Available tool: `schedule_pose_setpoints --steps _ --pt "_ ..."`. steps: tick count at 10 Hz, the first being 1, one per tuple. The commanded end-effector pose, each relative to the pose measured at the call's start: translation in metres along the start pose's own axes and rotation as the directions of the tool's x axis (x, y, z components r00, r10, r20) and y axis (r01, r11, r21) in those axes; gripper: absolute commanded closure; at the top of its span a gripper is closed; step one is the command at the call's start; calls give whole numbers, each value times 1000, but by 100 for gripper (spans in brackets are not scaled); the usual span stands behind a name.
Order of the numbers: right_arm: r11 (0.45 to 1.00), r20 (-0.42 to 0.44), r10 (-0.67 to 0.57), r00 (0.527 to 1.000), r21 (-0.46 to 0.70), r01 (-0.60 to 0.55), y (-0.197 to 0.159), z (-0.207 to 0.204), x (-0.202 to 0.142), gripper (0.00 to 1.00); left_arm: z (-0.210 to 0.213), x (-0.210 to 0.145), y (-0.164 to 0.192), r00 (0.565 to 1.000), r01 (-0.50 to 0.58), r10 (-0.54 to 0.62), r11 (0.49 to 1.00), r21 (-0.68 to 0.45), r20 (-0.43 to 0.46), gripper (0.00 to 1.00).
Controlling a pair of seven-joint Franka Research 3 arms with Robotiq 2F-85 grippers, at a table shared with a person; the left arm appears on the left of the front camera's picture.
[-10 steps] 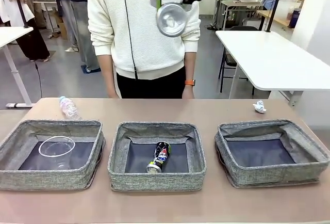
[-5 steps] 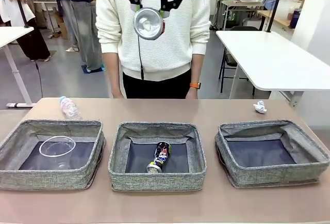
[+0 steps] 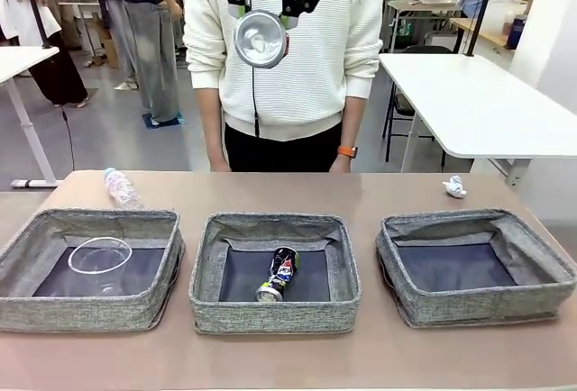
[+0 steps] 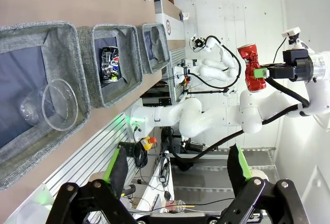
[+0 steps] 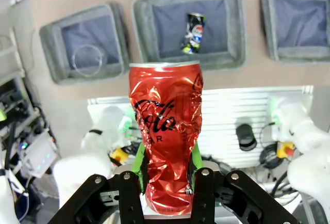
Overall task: Sort the waste into the appropriate baskets.
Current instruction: Pick up the waste item pointed out by the person, then place the picked waste into the Fabric basket indicated by the person.
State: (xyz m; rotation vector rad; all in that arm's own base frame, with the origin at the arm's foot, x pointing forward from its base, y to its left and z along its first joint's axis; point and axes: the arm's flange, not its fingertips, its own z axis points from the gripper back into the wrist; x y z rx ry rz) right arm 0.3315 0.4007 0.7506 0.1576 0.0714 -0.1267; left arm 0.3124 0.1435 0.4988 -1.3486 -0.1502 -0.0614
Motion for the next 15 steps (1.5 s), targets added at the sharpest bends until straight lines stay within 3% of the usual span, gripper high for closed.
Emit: schedule_pose_setpoints --steps 1,15 --pt "1000 2 21 1000 -5 -21 -5 1 -1 63 1 -3 0 1000 7 -7 1000 5 -6 0" --pt "1000 2 21 1000 -5 -21 -5 1 -1 63 1 -3 0 1000 7 -7 1000 5 -6 0"
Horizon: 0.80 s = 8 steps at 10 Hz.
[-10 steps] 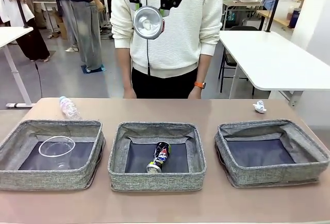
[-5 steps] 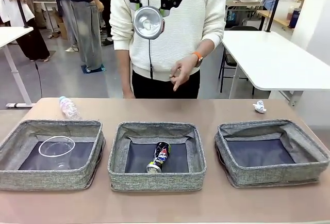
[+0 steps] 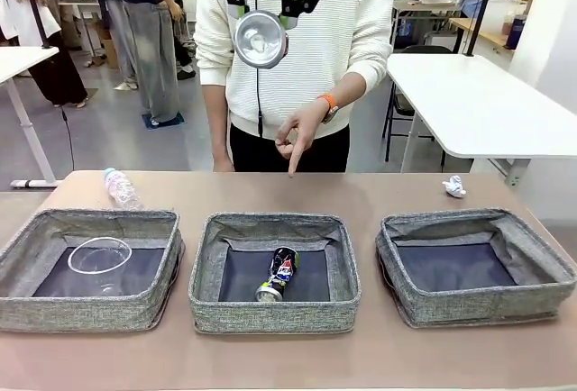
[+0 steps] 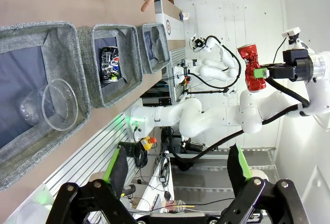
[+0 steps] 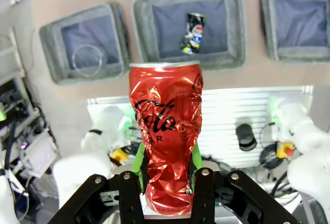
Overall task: Sort the waste into the appropriate baskets.
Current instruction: Place the picked waste into the Fabric basket indicated by the person.
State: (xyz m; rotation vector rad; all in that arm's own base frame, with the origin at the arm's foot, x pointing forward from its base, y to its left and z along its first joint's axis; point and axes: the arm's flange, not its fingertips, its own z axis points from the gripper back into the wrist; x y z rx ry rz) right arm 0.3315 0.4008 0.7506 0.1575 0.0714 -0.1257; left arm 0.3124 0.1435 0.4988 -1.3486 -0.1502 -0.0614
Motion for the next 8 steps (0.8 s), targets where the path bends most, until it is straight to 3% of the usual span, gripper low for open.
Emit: schedule_pose_setpoints --steps 1,2,4,6,7,8 --pt "1000 0 0 1000 0 0 0 0 0 63 1 -3 0 1000 7 -7 1000 5 -6 0" --pt "995 -26 95 995 27 -95 -2 -21 0 63 1 -3 0 1000 7 -7 1000 5 -6 0" --pt "976 -20 212 977 51 -211 -1 -116 4 63 1 -3 0 1000 7 -7 1000 5 -6 0" --pt "967 -137 249 959 -13 -253 -25 -220 13 63 1 -3 0 1000 7 -7 1000 5 -6 0" --pt "954 -216 288 933 -24 -299 -35 -249 19 63 1 -3 0 1000 7 -7 1000 5 -6 0" --pt "943 -200 307 930 -63 -325 -38 -255 20 63 1 -3 0 1000 7 -7 1000 5 -6 0"
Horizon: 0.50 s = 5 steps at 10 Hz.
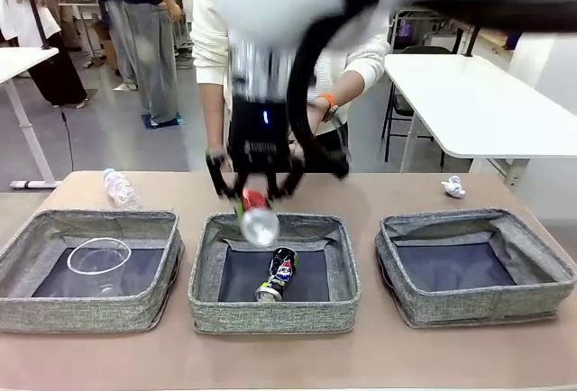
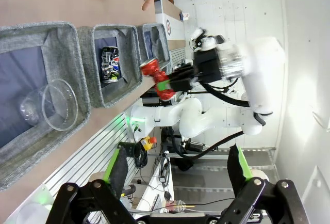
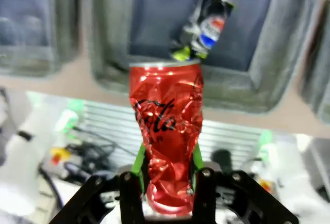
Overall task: Sort the waste into the appropriate baskets.
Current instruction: Place the picked waste into the Fabric basket indicated by the person.
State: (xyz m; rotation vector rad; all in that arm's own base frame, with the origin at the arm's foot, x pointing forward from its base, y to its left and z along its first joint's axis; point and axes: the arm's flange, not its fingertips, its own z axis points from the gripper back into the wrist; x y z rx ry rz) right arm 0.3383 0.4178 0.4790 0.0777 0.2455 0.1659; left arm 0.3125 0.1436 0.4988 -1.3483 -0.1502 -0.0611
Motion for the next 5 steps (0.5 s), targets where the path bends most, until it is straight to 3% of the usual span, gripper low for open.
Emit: schedule_pose_setpoints --steps 1,5 --pt "999 29 39 999 13 -39 -16 10 -7 63 0 -3 0 1000 7 -7 1000 5 -6 0" --pt "999 58 -22 998 38 20 -25 12 -3 63 0 -3 0 1000 7 -7 1000 5 -6 0"
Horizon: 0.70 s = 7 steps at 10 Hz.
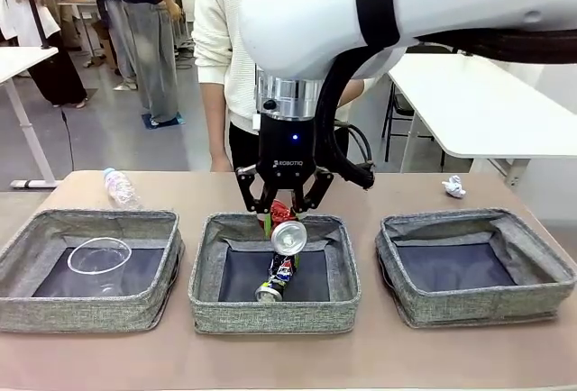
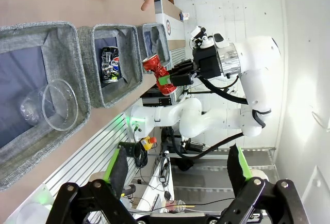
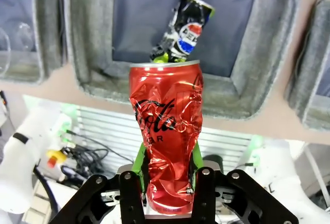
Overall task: Sort the waste into the appropriate baskets.
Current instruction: Place the picked waste into the Fabric basket indicated by the person.
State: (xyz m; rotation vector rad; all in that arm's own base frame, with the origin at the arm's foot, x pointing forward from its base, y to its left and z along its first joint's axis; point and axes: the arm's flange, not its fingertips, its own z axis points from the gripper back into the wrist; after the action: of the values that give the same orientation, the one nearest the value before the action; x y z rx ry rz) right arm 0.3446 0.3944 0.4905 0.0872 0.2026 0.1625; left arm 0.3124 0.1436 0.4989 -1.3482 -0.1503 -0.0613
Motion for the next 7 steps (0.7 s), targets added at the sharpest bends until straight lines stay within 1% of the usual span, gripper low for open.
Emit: schedule_pose_setpoints --steps 1,2,3,5,7 --pt "998 35 -35 999 44 34 -5 1 -3 32 0 -3 0 1000 7 -7 1000 5 -6 0" --pt "998 45 -36 998 45 34 -6 3 -3 8 0 -3 0 1000 7 -7 1000 5 -6 0" --pt "998 53 -46 998 47 44 -6 4 -4 0 0 -3 0 1000 7 -7 1000 5 -6 0" --pt "996 67 -68 995 67 64 -7 7 -3 0 0 -3 0 1000 7 -7 1000 5 -6 0" --pt "995 57 -69 996 75 65 -7 7 -3 0 0 -3 0 1000 7 -7 1000 5 -6 0"
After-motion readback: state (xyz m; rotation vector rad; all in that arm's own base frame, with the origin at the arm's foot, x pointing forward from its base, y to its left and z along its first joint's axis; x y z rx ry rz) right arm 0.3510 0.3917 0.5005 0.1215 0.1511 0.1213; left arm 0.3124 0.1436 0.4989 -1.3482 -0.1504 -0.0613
